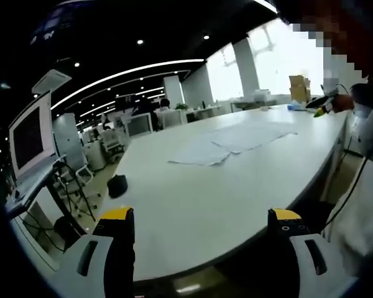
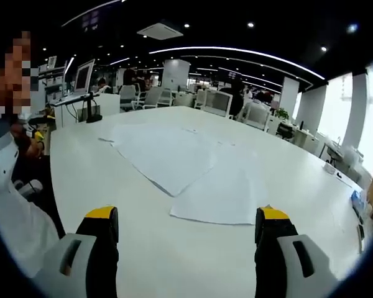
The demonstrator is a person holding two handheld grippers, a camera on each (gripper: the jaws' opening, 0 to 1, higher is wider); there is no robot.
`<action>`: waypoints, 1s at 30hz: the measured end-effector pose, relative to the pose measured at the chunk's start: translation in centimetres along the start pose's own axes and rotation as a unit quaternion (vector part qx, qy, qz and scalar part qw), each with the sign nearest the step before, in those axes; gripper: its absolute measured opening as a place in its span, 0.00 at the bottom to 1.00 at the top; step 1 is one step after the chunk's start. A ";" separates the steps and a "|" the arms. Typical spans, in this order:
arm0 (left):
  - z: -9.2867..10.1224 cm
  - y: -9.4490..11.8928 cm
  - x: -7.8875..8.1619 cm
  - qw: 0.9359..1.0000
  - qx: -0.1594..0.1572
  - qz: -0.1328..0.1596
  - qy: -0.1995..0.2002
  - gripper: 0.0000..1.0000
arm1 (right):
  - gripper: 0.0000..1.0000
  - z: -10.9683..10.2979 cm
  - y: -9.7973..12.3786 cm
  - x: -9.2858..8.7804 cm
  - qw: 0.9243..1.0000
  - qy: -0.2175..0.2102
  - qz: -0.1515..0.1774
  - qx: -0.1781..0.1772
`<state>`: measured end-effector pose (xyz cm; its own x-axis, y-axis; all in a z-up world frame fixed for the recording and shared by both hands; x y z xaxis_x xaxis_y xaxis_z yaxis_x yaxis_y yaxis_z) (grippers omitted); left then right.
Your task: Organize the stack of printing papers by aligning and flattening the scattered papers on the table
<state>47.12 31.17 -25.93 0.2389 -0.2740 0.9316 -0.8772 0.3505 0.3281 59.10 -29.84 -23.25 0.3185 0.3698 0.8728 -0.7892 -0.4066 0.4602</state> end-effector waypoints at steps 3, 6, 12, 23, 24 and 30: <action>0.0 0.0 0.0 1.000 0.000 0.001 0.001 0.91 | 0.86 0.1 0.0 0.0 1.000 0.000 0.000 -0.001; 0.1 -0.2 -0.1 1.000 -0.002 -0.001 0.003 0.91 | 0.86 0.2 0.0 0.0 1.000 0.000 0.000 -0.001; 0.2 -0.3 -0.2 1.000 -0.005 0.001 0.004 0.91 | 0.86 -0.1 -0.3 0.0 1.000 -0.001 -0.002 0.000; -0.2 -0.4 -0.4 1.000 -0.007 0.001 0.009 0.91 | 0.86 -0.5 -1.0 0.2 1.000 0.000 -0.006 0.003; -0.2 -0.4 -0.4 1.000 -0.006 0.001 0.008 0.91 | 0.86 -0.5 -1.0 0.3 1.000 0.001 -0.006 0.003; -0.2 -0.3 -0.3 1.000 -0.005 0.003 0.007 0.91 | 0.86 -0.4 -1.1 0.5 1.000 0.004 -0.004 0.003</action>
Point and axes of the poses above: the point that each gripper's makers call its tool centre point, and the gripper's own axes: y roughly backward along the fingers, z roughly to its right, x roughly out of its top, the point moved 7 cm from there along y, roughly backward along the fingers, and after that the axes turned 3 degrees about -x, right-handed, at the moved point
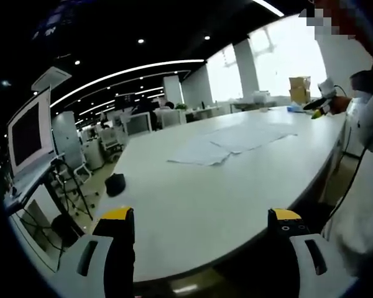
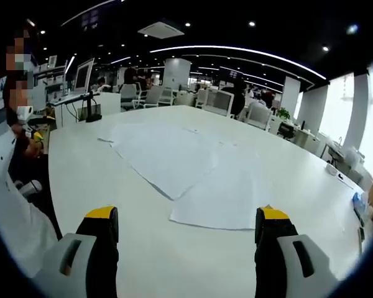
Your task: Organize the stack of printing papers by aligning and flattening the scattered papers on the table
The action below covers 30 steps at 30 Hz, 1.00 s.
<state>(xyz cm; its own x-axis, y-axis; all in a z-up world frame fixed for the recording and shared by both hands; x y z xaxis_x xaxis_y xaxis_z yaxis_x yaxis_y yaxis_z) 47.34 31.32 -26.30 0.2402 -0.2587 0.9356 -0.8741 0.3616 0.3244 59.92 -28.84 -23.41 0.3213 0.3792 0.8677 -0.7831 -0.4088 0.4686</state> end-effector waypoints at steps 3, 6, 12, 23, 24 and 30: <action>0.1 0.0 -0.1 1.000 0.001 0.000 0.001 0.91 | 0.86 -0.1 -0.1 0.0 1.000 0.001 0.000 0.001; 0.2 0.0 -0.2 1.000 0.001 -0.001 0.001 0.91 | 0.86 -0.2 -0.1 -0.1 1.000 0.001 0.000 0.002; 0.6 -0.1 -0.1 1.000 0.000 -0.002 -0.001 0.91 | 0.86 -0.1 -0.3 -0.2 1.000 0.000 0.000 0.006; 0.3 0.0 -0.1 1.000 0.002 -0.004 -0.001 0.91 | 0.86 0.1 -0.9 0.1 1.000 0.002 0.003 0.009; 0.3 0.0 -0.1 1.000 0.002 -0.003 -0.001 0.91 | 0.86 0.1 -0.9 0.2 1.000 0.002 0.003 0.010; 0.2 -0.1 -0.1 1.000 0.001 -0.003 -0.001 0.90 | 0.86 0.1 -1.0 0.6 1.000 0.006 0.004 0.012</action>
Point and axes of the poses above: the point that each gripper's makers call its tool centre point, and the gripper's own axes: y roughly backward along the fingers, z roughly to its right, x roughly out of its top, the point moved 7 cm from there along y, roughly backward along the fingers, and after that the axes turned 3 degrees about -x, right-handed, at the moved point
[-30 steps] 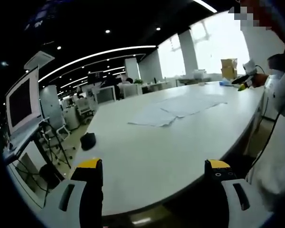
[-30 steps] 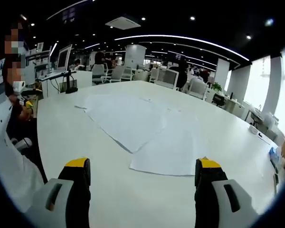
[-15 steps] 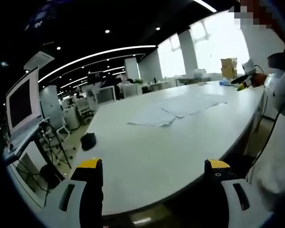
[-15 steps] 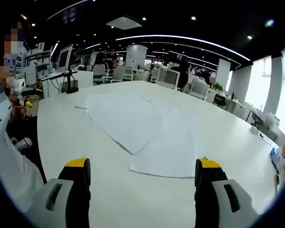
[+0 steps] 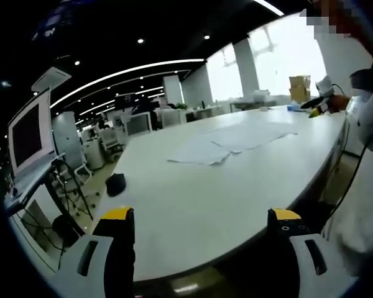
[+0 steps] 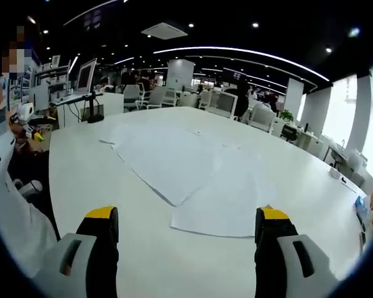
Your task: Organize the stack of printing papers by aligning and flattening the scattered papers on the table
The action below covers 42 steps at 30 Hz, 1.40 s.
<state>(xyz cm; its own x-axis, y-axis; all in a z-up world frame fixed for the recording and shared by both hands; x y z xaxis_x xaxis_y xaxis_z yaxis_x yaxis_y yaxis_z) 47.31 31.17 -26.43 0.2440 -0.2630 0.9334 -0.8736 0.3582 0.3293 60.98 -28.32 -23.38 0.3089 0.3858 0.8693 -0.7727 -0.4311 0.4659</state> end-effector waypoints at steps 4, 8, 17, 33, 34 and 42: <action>0.0 -0.2 -0.1 1.000 -0.003 -0.001 0.001 0.90 | 0.86 0.0 -0.1 0.2 1.000 0.002 0.000 0.001; 0.0 -0.4 -0.3 1.000 -0.004 -0.001 0.002 0.90 | 0.86 0.1 -0.2 0.3 1.000 0.002 0.000 0.000; 0.1 -0.2 -0.4 1.000 -0.005 0.001 0.006 0.90 | 0.86 -0.1 -0.6 0.4 1.000 0.002 0.002 0.003; 0.1 0.2 -0.3 1.000 -0.002 0.003 0.006 0.90 | 0.86 -0.4 -1.2 0.6 1.000 0.002 0.003 0.010; 0.1 0.2 -0.3 1.000 -0.002 0.003 0.006 0.90 | 0.86 -0.4 -1.2 0.6 1.000 0.002 0.002 0.011; 0.3 0.2 -0.2 1.000 -0.004 0.003 0.004 0.90 | 0.86 -0.5 -1.5 0.6 1.000 0.003 0.001 0.015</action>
Point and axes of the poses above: the point that each gripper's makers call its tool centre point, and the gripper's own axes: y roughly backward along the fingers, z roughly to its right, x roughly out of its top, the point moved 7 cm from there along y, roughly backward along the fingers, and after that the axes turned 3 degrees about -x, right-handed, at the moved point
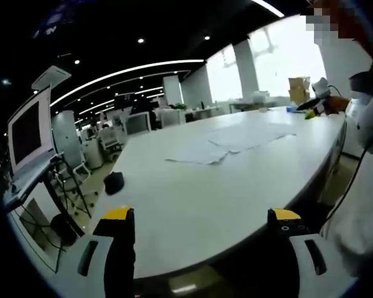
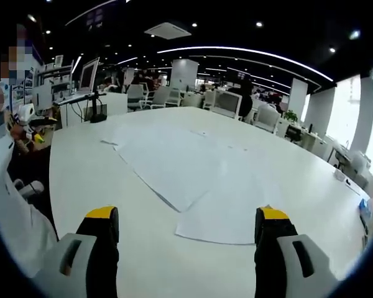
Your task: Organize the stack of printing papers by aligning and flattening the scattered papers on the table
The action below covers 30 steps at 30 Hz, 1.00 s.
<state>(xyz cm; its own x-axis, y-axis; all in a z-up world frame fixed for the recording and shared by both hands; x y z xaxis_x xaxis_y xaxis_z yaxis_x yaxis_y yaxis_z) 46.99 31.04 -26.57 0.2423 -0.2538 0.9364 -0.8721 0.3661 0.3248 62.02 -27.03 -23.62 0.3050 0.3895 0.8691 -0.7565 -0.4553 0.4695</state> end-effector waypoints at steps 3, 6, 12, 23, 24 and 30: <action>0.0 0.0 0.0 1.000 -0.001 0.000 0.000 0.90 | 0.85 -0.1 -0.1 0.0 1.000 0.000 0.000 0.001; -0.1 0.1 0.1 1.000 -0.001 0.002 0.000 0.90 | 0.85 -0.2 -0.1 0.2 1.000 0.001 0.000 0.003; 0.0 0.0 0.1 1.000 -0.003 0.002 -0.001 0.90 | 0.85 -0.1 -0.2 0.5 1.000 0.004 0.002 0.003; 0.0 0.2 -0.2 1.000 -0.002 0.002 0.000 0.90 | 0.85 -0.4 -0.8 0.8 1.000 0.005 0.001 0.008; 0.0 0.2 -0.1 1.000 -0.001 0.003 0.000 0.90 | 0.85 -0.5 -0.9 0.8 1.000 0.005 0.000 0.008; 0.2 0.1 -0.2 1.000 -0.006 0.004 0.000 0.90 | 0.85 -0.7 -1.2 1.0 1.000 0.003 0.001 0.009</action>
<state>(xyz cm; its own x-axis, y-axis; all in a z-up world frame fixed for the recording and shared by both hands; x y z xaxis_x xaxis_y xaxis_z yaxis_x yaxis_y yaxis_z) 46.75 30.94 -26.79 0.2342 -0.2512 0.9392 -0.8689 0.3793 0.3181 62.85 -25.54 -23.41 0.2989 0.3937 0.8693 -0.7468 -0.4705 0.4699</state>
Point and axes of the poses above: the point that each gripper's makers call its tool centre point, and the gripper's own axes: y roughly backward along the fingers, z roughly to its right, x roughly out of its top, the point moved 7 cm from there along y, roughly backward along the fingers, and after that the axes turned 3 degrees about -x, right-handed, at the moved point
